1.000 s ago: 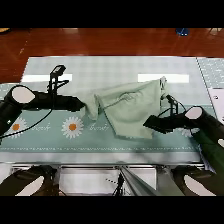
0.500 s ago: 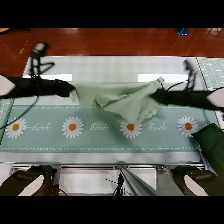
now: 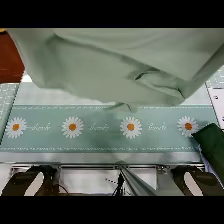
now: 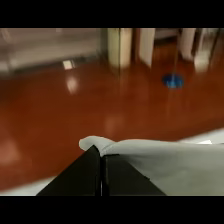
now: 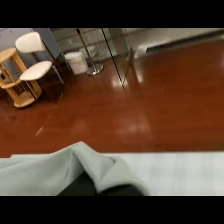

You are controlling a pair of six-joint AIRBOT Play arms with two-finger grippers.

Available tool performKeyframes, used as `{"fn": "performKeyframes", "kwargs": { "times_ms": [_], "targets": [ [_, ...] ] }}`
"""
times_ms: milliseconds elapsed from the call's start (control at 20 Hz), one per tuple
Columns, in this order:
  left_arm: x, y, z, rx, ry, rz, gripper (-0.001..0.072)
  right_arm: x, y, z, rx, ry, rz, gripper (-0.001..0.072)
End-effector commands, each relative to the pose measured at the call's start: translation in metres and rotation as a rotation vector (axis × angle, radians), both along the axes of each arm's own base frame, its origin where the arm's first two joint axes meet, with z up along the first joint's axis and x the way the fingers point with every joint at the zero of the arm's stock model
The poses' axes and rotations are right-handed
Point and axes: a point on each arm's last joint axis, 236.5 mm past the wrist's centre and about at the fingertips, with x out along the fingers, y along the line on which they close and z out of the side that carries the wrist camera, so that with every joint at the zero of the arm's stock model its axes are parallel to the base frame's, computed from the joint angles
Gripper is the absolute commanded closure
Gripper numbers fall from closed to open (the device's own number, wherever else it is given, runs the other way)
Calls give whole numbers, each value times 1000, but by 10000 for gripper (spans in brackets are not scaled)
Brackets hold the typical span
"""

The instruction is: Fold the shirts.

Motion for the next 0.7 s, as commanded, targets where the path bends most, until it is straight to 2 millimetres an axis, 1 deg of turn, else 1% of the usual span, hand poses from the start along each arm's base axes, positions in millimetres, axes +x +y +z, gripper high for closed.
{"fn": "performKeyframes", "kwargs": {
  "times_ms": [0, 50, 100, 150, 250, 350, 400, 500, 550, 600, 650],
  "targets": [
    [-79, -3, 61, 41, -174, 13, 691, -39, 2, 33, -73, -52, -6, 690],
    [-91, -4, 62, 46, -170, 16, 691, -46, 0, 35, -95, -43, -15, 690],
    [-100, -2, 58, 45, -144, 25, 691, -53, -3, 33, -117, -17, -31, 690],
    [-107, 0, 51, 47, -106, 39, 691, -60, -8, 25, -137, 29, -50, 690],
    [-115, 7, 29, 55, -12, 71, 691, -73, -15, 1, -192, 141, -64, 690],
    [-117, 15, 5, 88, 82, 101, 691, -85, -26, -30, -246, 281, -88, 690],
    [-115, 19, -6, 104, 132, 113, 691, -90, -33, -48, -270, 366, -97, 690],
    [-104, 20, -27, 120, 228, 105, 691, -99, -37, -93, -330, 594, -40, 690],
    [-95, 17, -37, 119, 273, 85, 691, -89, -36, -103, -334, 639, -14, 691],
    [-81, 14, -48, 114, 323, 62, 691, -77, -36, -115, -342, 681, 9, 691],
    [-63, 10, -64, 113, 381, 32, 691, -63, -39, -132, -346, 750, 33, 691]
  ]
}}
